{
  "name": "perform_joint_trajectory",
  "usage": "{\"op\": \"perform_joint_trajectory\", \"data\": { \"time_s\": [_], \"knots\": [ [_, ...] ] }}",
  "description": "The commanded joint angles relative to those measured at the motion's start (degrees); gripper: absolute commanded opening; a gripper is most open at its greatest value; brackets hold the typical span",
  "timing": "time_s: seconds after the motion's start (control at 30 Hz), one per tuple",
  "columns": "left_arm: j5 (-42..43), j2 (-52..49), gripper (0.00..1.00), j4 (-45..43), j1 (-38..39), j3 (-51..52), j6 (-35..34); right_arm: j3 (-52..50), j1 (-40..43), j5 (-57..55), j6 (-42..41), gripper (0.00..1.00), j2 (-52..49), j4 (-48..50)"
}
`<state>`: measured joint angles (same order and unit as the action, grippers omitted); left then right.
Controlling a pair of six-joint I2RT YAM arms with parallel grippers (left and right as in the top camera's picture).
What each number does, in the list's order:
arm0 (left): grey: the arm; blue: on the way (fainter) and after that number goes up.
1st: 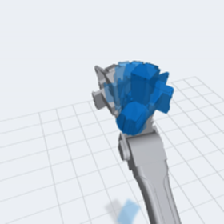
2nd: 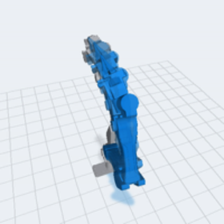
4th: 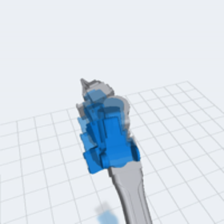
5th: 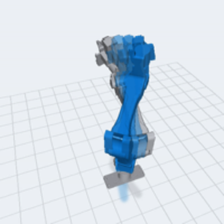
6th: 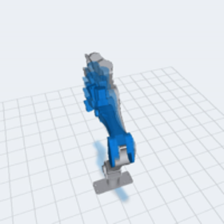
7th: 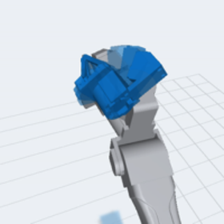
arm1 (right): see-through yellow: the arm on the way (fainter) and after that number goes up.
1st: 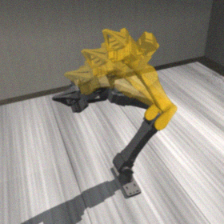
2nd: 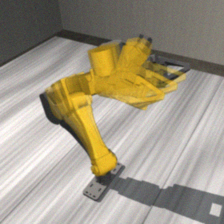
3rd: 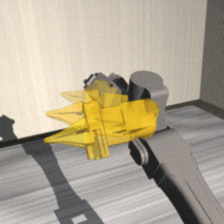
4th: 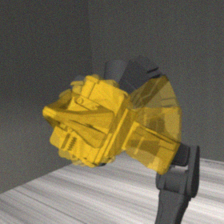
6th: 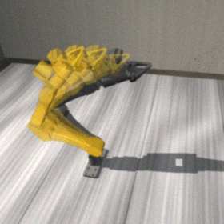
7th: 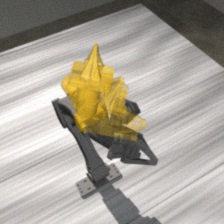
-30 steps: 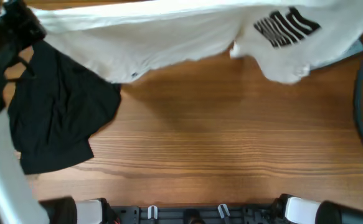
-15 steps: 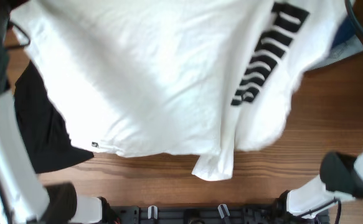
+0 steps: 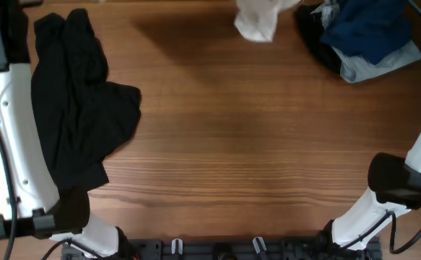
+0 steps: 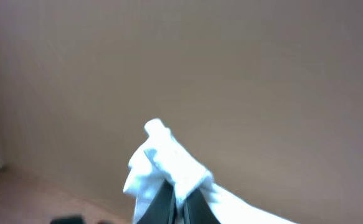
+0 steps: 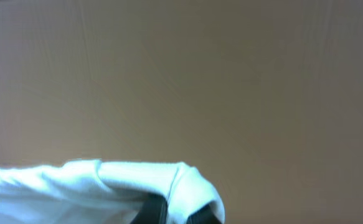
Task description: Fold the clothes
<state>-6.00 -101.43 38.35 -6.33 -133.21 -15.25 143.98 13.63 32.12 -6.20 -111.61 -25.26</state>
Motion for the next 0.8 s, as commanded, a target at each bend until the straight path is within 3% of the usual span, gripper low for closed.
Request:
{"op": "perform_joint_trajectory", "data": {
  "time_s": [0.0, 0.23, 0.33, 0.47, 0.57, 0.67, 0.77],
  "knots": [
    [-2.8, 0.6, 0.04, 11.0, -1.1, -0.6, 1.8, -0.3, 1.9, -2.4, 4.5, 0.04, -2.5, -8.3],
    [-2.9, -5.2, 0.04, 35.4, -1.2, 0.1, 2.0, -1.1, 1.6, 3.8, 10.1, 0.04, -12.3, -23.1],
    [-2.8, -5.8, 0.04, 40.0, -1.3, 0.1, 2.0, -1.1, 1.7, 4.0, 12.2, 0.04, -12.9, -26.9],
    [-2.4, -4.1, 0.04, 44.5, -1.3, 0.1, 1.3, -1.1, 2.0, 7.3, 13.8, 0.04, -10.3, -33.9],
    [-2.4, -1.2, 0.04, 49.9, -1.3, 0.1, 0.7, -1.1, 2.4, 11.3, 16.0, 0.04, -6.4, -44.4],
    [-2.4, 1.6, 0.04, 54.8, -1.3, 0.1, -0.2, -1.1, 2.4, 11.0, 21.4, 0.04, -2.1, -53.5],
    [-2.1, 4.2, 0.04, 58.2, -1.3, 0.2, -0.9, -1.1, 2.4, 7.2, 21.7, 0.04, 2.1, -61.5]
  ]
}}
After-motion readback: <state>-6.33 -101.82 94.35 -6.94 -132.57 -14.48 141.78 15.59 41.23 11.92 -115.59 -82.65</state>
